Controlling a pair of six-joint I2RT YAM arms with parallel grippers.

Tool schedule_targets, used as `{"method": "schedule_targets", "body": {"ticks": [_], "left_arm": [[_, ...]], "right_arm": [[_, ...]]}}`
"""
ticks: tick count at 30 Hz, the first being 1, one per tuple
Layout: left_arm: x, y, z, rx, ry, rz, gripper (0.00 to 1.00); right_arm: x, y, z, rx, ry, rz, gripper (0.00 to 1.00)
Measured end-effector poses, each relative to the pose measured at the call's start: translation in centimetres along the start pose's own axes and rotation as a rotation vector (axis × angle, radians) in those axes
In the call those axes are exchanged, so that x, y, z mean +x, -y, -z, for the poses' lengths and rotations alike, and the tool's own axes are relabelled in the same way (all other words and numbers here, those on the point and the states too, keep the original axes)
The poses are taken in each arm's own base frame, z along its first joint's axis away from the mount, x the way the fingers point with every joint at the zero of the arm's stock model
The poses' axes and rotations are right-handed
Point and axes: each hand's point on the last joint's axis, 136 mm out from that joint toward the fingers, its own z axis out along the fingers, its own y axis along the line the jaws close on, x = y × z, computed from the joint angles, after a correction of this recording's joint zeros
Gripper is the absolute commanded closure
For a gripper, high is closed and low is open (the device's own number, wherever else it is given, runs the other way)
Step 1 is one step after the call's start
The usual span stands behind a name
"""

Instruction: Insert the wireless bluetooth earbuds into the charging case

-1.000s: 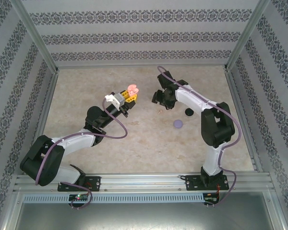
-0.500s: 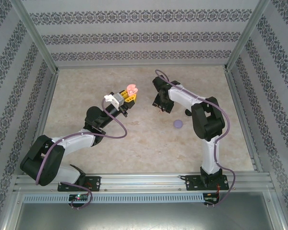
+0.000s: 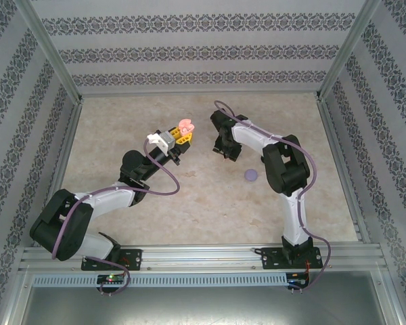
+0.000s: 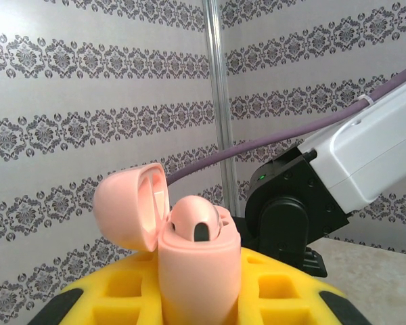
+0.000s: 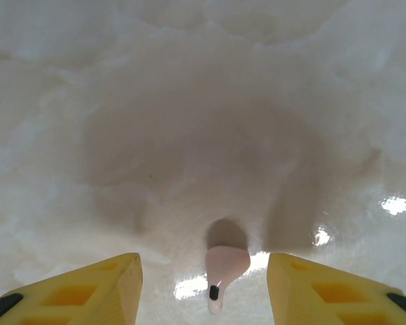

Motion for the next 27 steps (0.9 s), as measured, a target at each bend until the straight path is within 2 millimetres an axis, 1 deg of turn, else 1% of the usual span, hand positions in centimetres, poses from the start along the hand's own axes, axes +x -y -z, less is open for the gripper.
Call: {"method": "schedule_targets", "body": {"ticks": [3, 6, 14, 19, 23, 27], "left_arm": [[0.1, -0.1, 0.0, -0.002, 0.0, -0.001, 1.0], [0.1, -0.3, 0.0, -0.007, -0.002, -0.002, 1.0], [0.2, -0.3, 0.0, -0.006, -0.002, -0.001, 1.0], [0.3, -0.3, 0.0, -0.006, -0.006, 0.004, 1.0], [0.4, -0.3, 0.0, -0.006, -0.007, 0.007, 1.0], [0.4, -0.3, 0.0, -0.006, -0.007, 0.008, 1.0]], "right_arm": [[0.2, 0.2, -0.6, 0.013, -0.008, 0.0, 0.53], [0.2, 0.3, -0.6, 0.019, -0.007, 0.001, 0.55], [0.4, 0.6, -0.6, 0.031, -0.016, 0.031, 0.69], [0.5, 0.7, -0.7, 0.033, -0.021, 0.094, 0.72], [0.7, 0.6, -0.7, 0.035, -0.024, 0.178, 0.73], [1.4, -0.3, -0.6, 0.021, -0.03, 0.288, 0.73]]}}
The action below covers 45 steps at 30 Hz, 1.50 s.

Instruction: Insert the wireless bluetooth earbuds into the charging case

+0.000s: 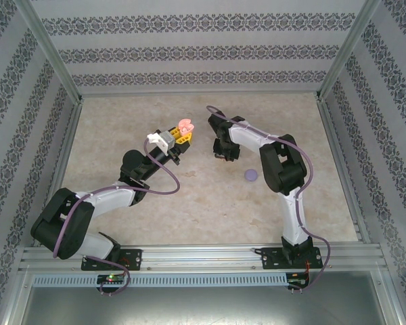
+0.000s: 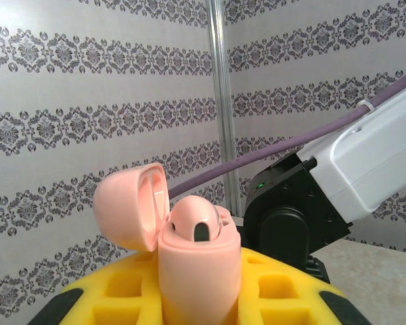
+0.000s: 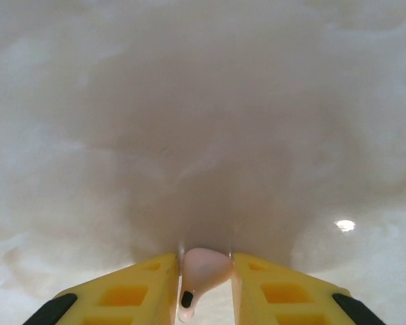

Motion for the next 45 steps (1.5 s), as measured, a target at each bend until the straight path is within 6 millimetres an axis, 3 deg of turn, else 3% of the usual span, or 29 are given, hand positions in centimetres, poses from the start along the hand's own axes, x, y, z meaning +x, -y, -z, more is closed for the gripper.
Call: {"method": "schedule_targets", "body": {"ticks": [6, 11, 15, 31, 45], "left_arm": [[0.0, 0.0, 0.0, 0.0, 0.0, 0.004, 1.0], [0.0, 0.0, 0.0, 0.0, 0.0, 0.011, 1.0], [0.0, 0.0, 0.0, 0.0, 0.0, 0.012, 1.0], [0.0, 0.0, 0.0, 0.001, 0.0, 0.015, 1.0], [0.0, 0.0, 0.0, 0.0, 0.0, 0.015, 1.0]], "right_arm": [[1.1, -0.9, 0.1, -0.008, -0.016, 0.124, 0.7], [1.4, -1.1, 0.1, -0.009, -0.023, 0.166, 0.53], [1.5, -1.2, 0.3, -0.017, -0.023, 0.159, 0.48], [-1.1, -2.4, 3.7, -0.037, 0.057, -0.066, 0.52], [-0.1, -1.3, 0.4, 0.049, 0.0, -0.113, 0.55]]}}
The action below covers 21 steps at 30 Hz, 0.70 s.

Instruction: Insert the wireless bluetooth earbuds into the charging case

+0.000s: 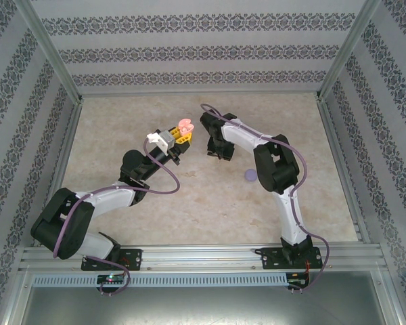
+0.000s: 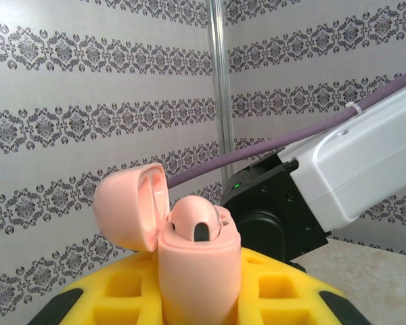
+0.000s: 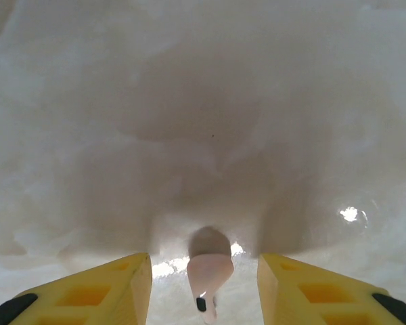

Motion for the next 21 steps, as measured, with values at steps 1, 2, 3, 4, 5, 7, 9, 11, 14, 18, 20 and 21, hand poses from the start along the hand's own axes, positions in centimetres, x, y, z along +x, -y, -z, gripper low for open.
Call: {"method": "schedule_targets", "body": {"ticks": [1, 2, 3, 4, 5, 7, 9, 11, 14, 18, 20, 21], "left_arm": [[0.0, 0.01, 0.0, 0.0, 0.0, 0.0, 1.0], [0.0, 0.01, 0.0, 0.0, 0.0, 0.0, 1.0], [-0.01, 0.0, 0.0, 0.0, 0.0, 0.0, 1.0], [-0.01, 0.0, 0.0, 0.0, 0.0, 0.0, 1.0], [-0.01, 0.01, 0.0, 0.0, 0.0, 0.0, 1.0], [0.0, 0.0, 0.0, 0.0, 0.0, 0.0, 1.0], [0.03, -0.02, -0.01, 0.0, 0.001, 0.0, 1.0], [0.08, -0.04, -0.03, -0.001, 0.001, -0.001, 1.0], [0.19, -0.05, -0.06, -0.001, 0.001, -0.001, 1.0], [0.42, -0.05, -0.09, -0.001, -0.003, 0.001, 1.0], [0.42, -0.05, -0.09, -0.001, -0.003, 0.001, 1.0], [0.41, -0.05, -0.09, 0.0, -0.003, 0.001, 1.0]], "right_arm": [[0.02, 0.02, -0.08, 0.001, -0.001, -0.002, 0.56], [0.04, 0.02, -0.13, 0.002, -0.002, -0.002, 0.56], [0.05, 0.03, -0.15, 0.002, -0.002, -0.003, 0.57], [0.04, 0.02, -0.15, 0.002, -0.002, -0.004, 0.57], [0.04, 0.02, -0.15, 0.002, -0.002, -0.005, 0.58], [0.05, 0.01, -0.15, 0.002, -0.003, -0.005, 0.59], [0.04, 0.01, -0.16, 0.002, -0.003, -0.005, 0.6], [0.05, 0.01, -0.16, 0.002, -0.003, -0.005, 0.61], [0.07, 0.0, -0.18, 0.001, -0.004, -0.005, 0.61], [0.13, 0.0, -0.29, 0.003, -0.006, -0.005, 0.63], [0.15, 0.01, -0.35, 0.003, -0.008, -0.008, 0.64], [0.15, 0.0, -0.39, 0.003, -0.008, -0.01, 0.66]]}}
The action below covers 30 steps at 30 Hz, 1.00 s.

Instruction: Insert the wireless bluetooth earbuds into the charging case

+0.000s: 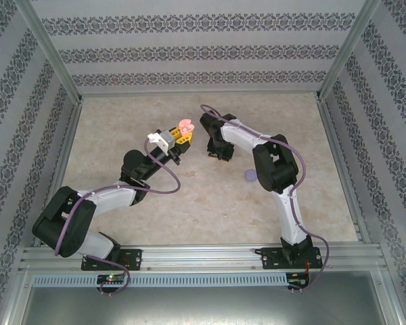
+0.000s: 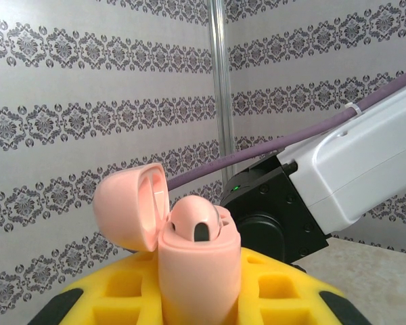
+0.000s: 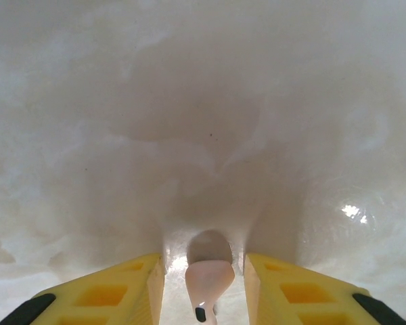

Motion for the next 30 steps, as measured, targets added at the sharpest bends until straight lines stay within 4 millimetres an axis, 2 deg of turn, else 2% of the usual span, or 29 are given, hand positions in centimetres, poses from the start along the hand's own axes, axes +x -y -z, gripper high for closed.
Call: {"method": "schedule_targets", "body": {"ticks": [12, 24, 30], "left_arm": [[0.02, -0.22, 0.04, -0.005, -0.001, 0.001, 1.0], [0.03, -0.21, 0.04, -0.005, -0.001, 0.002, 1.0], [0.0, -0.15, 0.07, -0.002, -0.005, 0.003, 1.0]], "right_arm": [[0.02, -0.02, -0.27, -0.007, 0.002, -0.01, 0.72], [-0.02, 0.05, -0.17, -0.024, 0.015, 0.039, 0.83], [-0.11, 0.3, 0.1, -0.07, 0.042, 0.081, 0.83]]}}
